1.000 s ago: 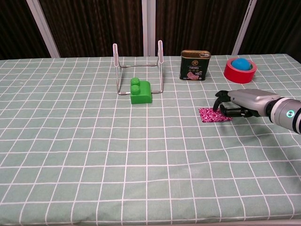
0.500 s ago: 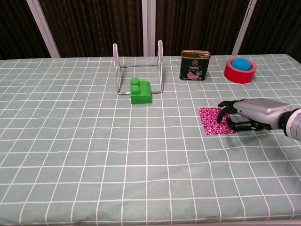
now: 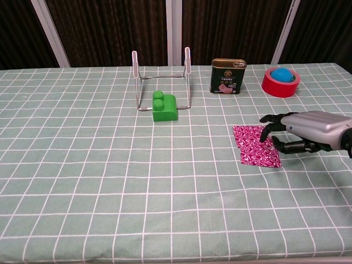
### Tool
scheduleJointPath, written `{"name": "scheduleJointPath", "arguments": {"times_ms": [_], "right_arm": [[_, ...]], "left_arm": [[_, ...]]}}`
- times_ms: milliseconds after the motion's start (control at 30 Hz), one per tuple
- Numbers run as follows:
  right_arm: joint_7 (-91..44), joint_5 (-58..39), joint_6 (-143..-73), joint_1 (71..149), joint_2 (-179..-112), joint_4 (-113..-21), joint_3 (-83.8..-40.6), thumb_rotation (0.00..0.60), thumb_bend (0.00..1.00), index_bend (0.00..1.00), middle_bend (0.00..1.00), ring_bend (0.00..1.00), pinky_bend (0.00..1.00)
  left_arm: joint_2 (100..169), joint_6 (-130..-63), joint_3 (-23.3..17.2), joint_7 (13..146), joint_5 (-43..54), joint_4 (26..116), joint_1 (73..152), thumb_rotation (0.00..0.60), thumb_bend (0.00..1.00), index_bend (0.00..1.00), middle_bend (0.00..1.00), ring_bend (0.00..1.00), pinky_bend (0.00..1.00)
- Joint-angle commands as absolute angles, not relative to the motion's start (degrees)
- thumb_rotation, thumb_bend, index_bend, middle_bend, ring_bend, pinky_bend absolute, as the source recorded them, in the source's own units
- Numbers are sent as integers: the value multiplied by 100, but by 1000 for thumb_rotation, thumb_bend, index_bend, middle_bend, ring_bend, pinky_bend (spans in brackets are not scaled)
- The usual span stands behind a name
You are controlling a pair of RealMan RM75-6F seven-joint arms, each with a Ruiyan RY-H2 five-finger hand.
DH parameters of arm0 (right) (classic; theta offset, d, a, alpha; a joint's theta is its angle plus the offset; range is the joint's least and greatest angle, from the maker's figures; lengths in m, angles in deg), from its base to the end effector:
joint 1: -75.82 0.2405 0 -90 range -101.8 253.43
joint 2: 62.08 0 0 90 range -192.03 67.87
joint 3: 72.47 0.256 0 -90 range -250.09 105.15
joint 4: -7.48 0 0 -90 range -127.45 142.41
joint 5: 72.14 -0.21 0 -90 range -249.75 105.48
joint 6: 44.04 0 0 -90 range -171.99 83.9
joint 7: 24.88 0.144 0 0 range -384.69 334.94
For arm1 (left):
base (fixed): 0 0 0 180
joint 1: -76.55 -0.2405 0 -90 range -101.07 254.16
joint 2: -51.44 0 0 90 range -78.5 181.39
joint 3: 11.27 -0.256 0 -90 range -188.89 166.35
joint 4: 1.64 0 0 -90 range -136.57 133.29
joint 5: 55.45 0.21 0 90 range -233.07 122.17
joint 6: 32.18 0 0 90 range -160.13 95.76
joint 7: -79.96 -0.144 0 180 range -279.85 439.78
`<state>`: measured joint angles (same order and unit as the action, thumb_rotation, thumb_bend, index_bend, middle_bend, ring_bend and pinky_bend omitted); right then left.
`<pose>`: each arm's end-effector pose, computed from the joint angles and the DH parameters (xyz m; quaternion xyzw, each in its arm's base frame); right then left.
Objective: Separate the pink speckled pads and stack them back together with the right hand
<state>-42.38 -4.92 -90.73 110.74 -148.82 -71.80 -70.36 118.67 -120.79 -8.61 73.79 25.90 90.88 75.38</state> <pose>-0.2413 -0.2995 -0.0310 0.7861 -0.4103 0.2327 0.3995 -0.3306 0.1454 0.1531 -0.5480 -0.4049 -0.3403 0.6481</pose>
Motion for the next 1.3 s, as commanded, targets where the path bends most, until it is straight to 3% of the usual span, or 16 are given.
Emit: {"name": "scheduleJointPath", "arguments": {"times_ms": [33, 367, 733, 1300], "right_arm": [[-4233, -547, -9012, 11133, -14996, -7040, -6989, 66, 614, 257, 0, 0, 0], [-4248, -548, -8881, 11251, -15331, -6721, -7002, 68, 612, 258, 0, 0, 0], [-4441, -412, -9020, 11187, -15202, -7043, -7180, 63, 613, 258, 0, 0, 0], [-4426, -792, -8917, 11393, -15576, -6511, -6827, 62, 602, 258, 0, 0, 0]], "left_arm": [[11869, -12072, -866, 7374, 2587, 9088, 7536, 600, 32, 176, 150, 116, 128], [11878, -12067, -874, 7412, 2566, 9044, 7515, 600, 32, 176, 150, 116, 127], [11914, -12068, -870, 7441, 2593, 8983, 7521, 600, 32, 176, 150, 115, 127], [11920, -12085, -886, 7499, 2590, 8954, 7485, 600, 32, 176, 150, 116, 127]]}}
